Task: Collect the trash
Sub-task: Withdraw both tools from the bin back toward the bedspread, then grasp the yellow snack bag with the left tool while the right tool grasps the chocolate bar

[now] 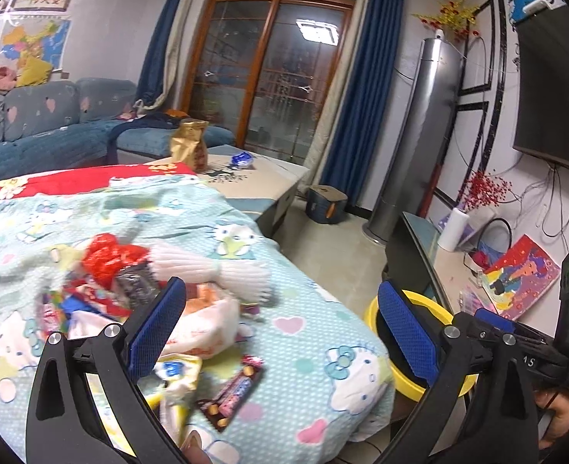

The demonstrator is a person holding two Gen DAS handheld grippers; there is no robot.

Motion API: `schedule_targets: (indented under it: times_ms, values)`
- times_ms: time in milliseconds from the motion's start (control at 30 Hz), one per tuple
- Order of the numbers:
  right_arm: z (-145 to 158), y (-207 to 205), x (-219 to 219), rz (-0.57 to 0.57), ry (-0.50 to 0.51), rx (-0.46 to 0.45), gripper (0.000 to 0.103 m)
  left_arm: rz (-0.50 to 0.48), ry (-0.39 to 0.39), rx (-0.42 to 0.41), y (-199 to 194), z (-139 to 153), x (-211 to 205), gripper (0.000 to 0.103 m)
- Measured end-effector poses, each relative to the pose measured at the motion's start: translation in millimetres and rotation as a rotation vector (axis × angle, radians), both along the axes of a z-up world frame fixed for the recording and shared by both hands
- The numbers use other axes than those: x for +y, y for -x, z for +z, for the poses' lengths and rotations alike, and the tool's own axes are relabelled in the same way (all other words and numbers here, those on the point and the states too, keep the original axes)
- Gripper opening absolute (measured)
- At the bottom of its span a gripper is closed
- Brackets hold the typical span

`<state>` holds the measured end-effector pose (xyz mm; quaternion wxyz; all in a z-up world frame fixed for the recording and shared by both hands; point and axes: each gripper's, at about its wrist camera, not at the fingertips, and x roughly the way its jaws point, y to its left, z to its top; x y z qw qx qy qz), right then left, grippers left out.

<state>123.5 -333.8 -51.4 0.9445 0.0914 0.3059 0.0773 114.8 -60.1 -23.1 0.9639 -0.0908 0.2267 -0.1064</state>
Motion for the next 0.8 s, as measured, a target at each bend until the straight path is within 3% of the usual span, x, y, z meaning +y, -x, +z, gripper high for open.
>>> schedule_targets:
  times_ms: [433, 800]
  values:
    - [4.3, 1.2, 73.4, 0.191, 0.05, 0.007, 0.075, 0.121, 0.014, 0.005, 16.8, -2.2, 62.2, 0.096]
    - [0.4, -7.6, 124.8, 0.311, 0.061, 0.039, 0.075, 0.223, 0.035, 0.071, 29.2, -16.3, 115.2, 0.096]
